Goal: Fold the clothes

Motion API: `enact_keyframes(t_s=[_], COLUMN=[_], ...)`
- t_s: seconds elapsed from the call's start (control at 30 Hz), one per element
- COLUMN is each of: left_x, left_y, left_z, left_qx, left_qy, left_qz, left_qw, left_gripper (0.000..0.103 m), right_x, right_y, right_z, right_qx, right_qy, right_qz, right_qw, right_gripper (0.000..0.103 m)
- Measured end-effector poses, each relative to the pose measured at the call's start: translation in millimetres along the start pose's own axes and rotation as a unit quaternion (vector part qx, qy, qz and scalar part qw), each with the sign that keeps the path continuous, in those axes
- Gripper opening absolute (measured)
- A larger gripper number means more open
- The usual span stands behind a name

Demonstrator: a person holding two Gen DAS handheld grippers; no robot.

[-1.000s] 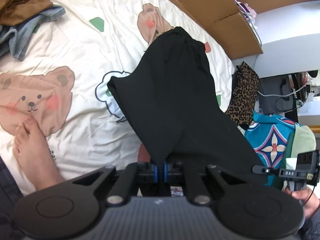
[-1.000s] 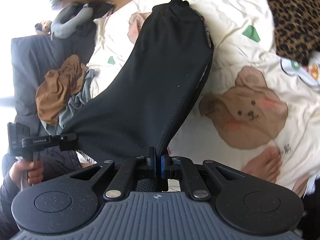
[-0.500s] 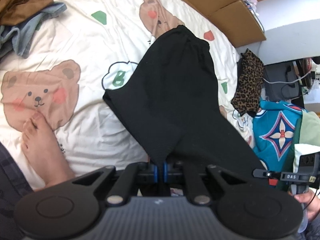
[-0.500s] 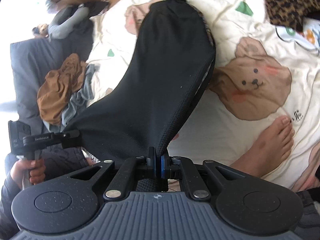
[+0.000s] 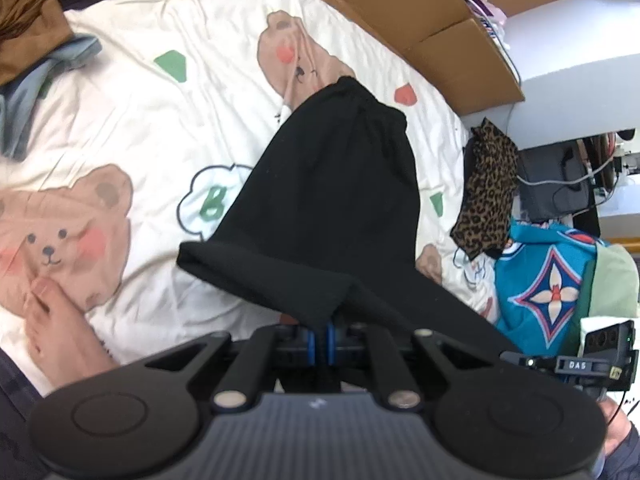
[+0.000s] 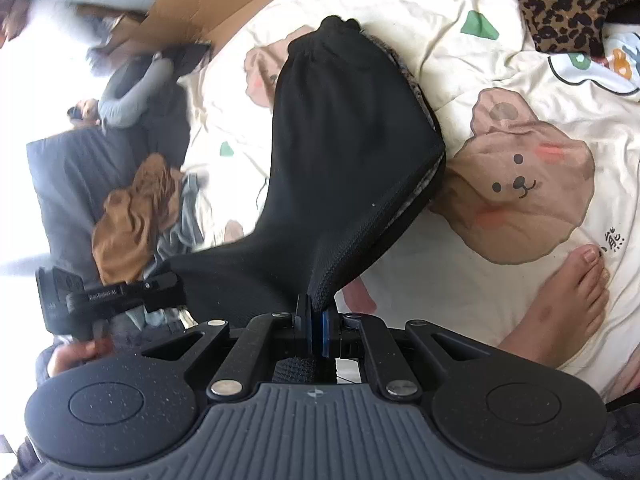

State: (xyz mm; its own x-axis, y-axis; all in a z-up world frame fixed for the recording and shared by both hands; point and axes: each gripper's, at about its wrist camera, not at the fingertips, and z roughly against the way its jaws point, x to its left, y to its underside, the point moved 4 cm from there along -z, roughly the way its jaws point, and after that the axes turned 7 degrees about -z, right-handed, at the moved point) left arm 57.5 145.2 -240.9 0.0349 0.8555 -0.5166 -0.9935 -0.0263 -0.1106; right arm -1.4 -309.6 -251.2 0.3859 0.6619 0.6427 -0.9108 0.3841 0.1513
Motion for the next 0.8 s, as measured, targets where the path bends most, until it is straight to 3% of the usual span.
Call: enact_keyframes(t_s=[0.2,0.53,0.8], left_x=[-8,-7,-2], left_y=[-13,-46,-80], left_z=[-7,-4,-20], left_qx=[-0.006,-0.034,-0.030], left_qy=[-0.001,0.007,0.001], left_qz=[0.013,0.057,0.050], left_qw=[0.9999,0.9978,0.9983], left_gripper=[0.006,0.006,0.006], right_x=[8,21,7], right_y=[-17,-45,-68], right_z=[2,3,-6], right_qx=[-0.026,-0.058,-0.075], right_qy=[0.017,0.010,0.007], right_qz=[0.004,-0.006,-0.036], right_qw=[1.000,0.998,0.997], right_gripper=[0.002,0.003,0.003])
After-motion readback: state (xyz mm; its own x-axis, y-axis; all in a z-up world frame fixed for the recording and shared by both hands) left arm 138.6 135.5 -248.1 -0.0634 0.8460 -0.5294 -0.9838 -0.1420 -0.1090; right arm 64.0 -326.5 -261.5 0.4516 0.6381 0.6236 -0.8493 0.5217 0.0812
